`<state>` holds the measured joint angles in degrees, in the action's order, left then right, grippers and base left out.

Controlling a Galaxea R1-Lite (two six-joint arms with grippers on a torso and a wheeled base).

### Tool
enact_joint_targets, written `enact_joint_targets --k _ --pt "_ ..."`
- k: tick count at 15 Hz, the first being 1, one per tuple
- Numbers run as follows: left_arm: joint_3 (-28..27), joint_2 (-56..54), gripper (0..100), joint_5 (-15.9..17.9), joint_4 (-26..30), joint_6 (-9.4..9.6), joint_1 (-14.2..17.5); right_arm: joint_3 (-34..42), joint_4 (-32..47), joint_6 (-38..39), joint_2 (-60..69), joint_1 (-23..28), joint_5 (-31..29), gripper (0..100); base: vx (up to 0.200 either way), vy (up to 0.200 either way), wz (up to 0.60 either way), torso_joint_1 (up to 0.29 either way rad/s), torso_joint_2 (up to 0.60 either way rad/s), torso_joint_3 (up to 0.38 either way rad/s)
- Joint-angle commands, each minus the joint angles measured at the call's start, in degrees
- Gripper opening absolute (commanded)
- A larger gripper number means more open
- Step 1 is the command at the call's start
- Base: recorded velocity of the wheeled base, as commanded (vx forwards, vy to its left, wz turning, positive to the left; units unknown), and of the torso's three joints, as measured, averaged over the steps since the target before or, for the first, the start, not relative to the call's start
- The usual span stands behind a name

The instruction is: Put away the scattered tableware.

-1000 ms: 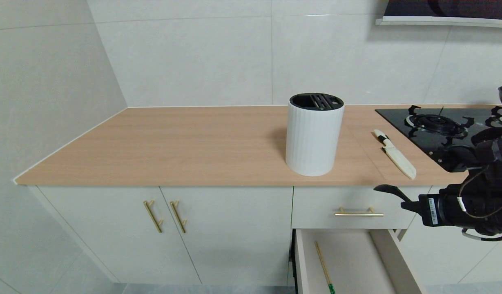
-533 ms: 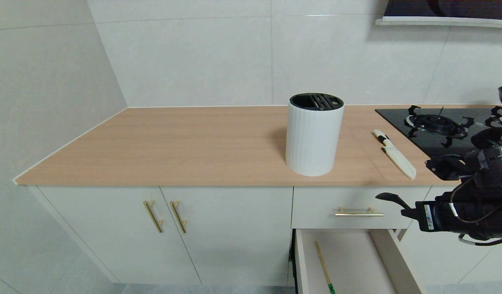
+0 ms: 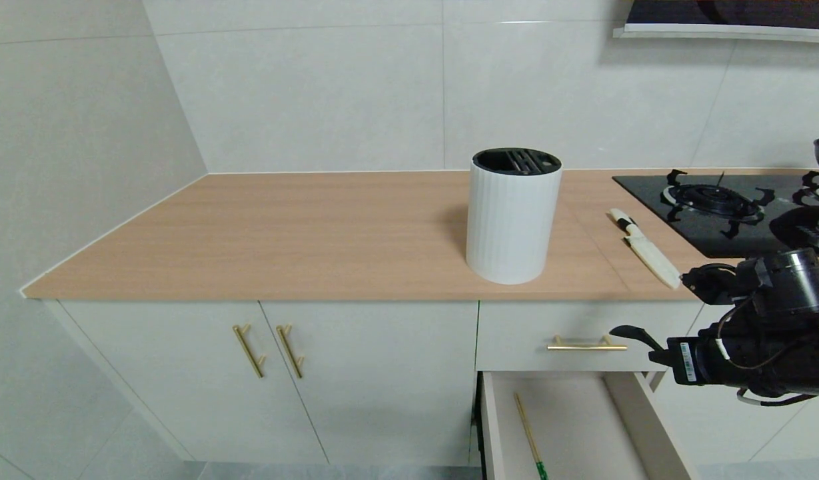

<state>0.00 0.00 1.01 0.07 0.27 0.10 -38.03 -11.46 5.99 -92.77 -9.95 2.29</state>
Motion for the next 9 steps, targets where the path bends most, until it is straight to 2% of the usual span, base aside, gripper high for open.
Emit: enact_joint_targets --k 1,9 --pt "0.0 0.0 100 0.0 0.0 0.00 0.1 0.1 0.0 0.0 -1.0 0.0 -0.4 0 0.000 0.000 0.00 -0.163 0.39 0.222" --pt "0.0 0.0 100 0.0 0.0 0.00 0.1 0.3 0.0 0.0 -1.4 -0.1 -0.5 0 0.000 0.000 0.00 -0.193 0.47 0.279"
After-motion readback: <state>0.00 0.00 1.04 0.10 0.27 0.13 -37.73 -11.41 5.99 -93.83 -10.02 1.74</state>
